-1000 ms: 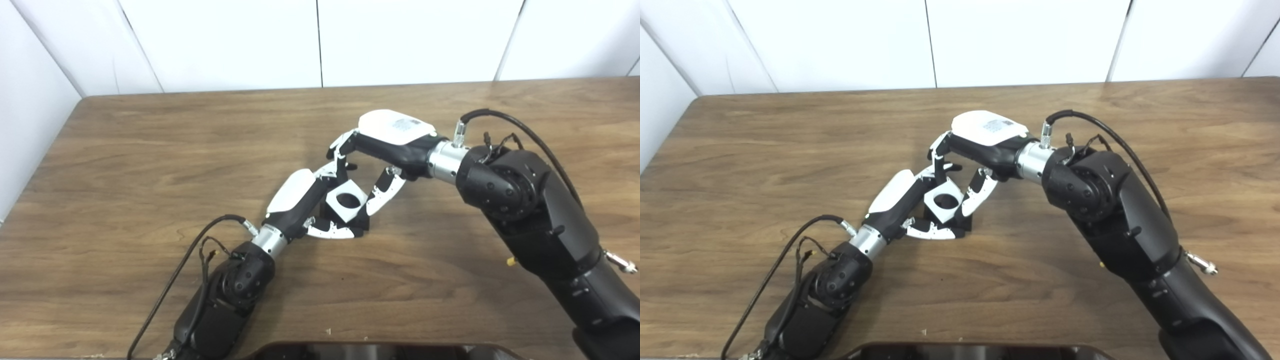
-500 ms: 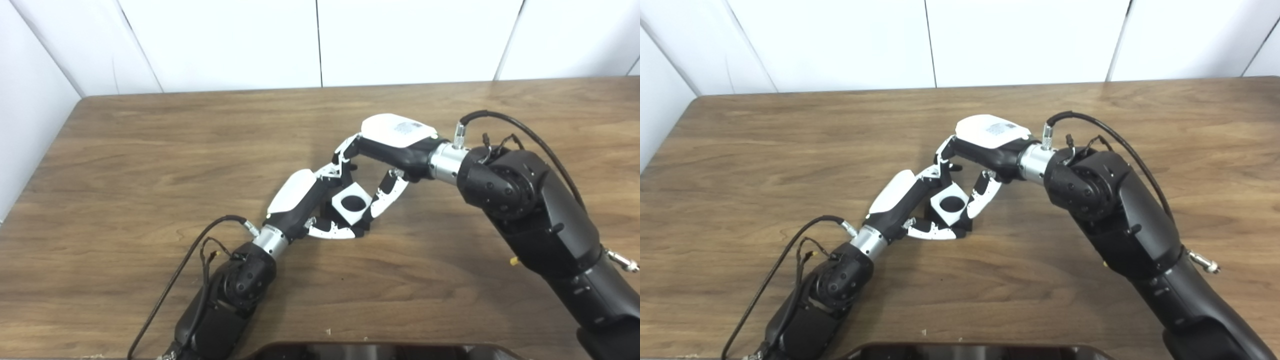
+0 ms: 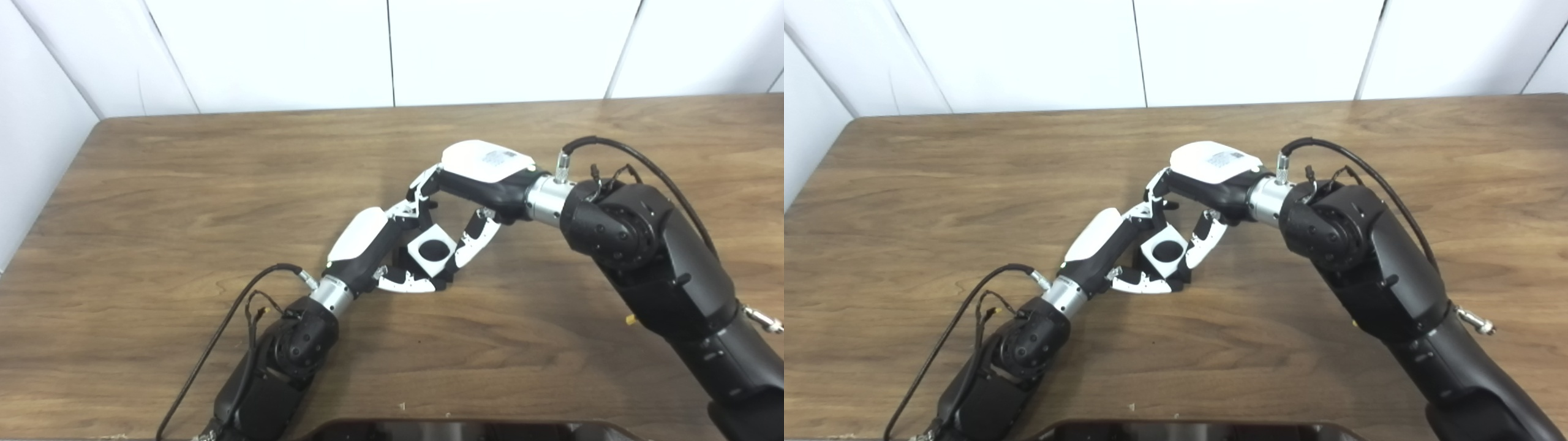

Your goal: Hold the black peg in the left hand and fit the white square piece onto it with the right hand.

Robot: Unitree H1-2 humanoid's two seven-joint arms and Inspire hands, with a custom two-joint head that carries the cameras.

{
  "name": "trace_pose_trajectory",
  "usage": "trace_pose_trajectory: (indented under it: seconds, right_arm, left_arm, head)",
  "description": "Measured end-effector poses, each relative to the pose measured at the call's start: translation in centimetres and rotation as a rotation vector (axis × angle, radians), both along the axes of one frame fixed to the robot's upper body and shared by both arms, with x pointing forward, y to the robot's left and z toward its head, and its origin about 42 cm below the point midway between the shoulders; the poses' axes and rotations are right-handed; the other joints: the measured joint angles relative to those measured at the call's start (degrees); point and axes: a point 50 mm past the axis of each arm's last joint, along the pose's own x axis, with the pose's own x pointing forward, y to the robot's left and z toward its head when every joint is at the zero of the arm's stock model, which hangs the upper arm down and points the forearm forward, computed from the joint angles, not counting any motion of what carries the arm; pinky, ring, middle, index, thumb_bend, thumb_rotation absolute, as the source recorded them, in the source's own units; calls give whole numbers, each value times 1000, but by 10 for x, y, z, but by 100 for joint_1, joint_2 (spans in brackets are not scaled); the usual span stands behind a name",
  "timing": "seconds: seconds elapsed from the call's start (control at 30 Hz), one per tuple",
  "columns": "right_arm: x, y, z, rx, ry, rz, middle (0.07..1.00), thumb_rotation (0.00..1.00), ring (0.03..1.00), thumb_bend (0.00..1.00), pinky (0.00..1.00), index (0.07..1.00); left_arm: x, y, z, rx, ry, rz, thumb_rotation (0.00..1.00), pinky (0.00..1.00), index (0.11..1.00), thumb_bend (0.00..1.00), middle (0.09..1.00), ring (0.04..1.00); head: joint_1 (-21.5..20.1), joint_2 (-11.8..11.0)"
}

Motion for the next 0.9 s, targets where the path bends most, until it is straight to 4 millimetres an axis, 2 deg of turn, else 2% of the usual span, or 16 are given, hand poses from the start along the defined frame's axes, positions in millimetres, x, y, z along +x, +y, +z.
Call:
trace_pose_trajectory:
  seconds: [0.33, 0.5, 0.9]
  right_arm:
    - [4, 0, -4, 10, -3, -18, 792, 137, 841, 523, 785, 480]
    - [7, -2, -16, 1, 30, -40, 792, 136, 843, 523, 787, 480]
    - [12, -2, -24, -3, 50, -53, 789, 136, 836, 523, 769, 480]
  left_arm:
    - [0, 0, 0, 4, -2, 0, 75, 883, 492, 522, 897, 944]
    - [0, 0, 0, 3, -3, 0, 76, 883, 492, 522, 896, 944]
    - [0, 0, 1, 4, -1, 4, 76, 887, 492, 521, 900, 938]
  head:
    - [0, 9]
    - [9, 9]
    - [53, 61]
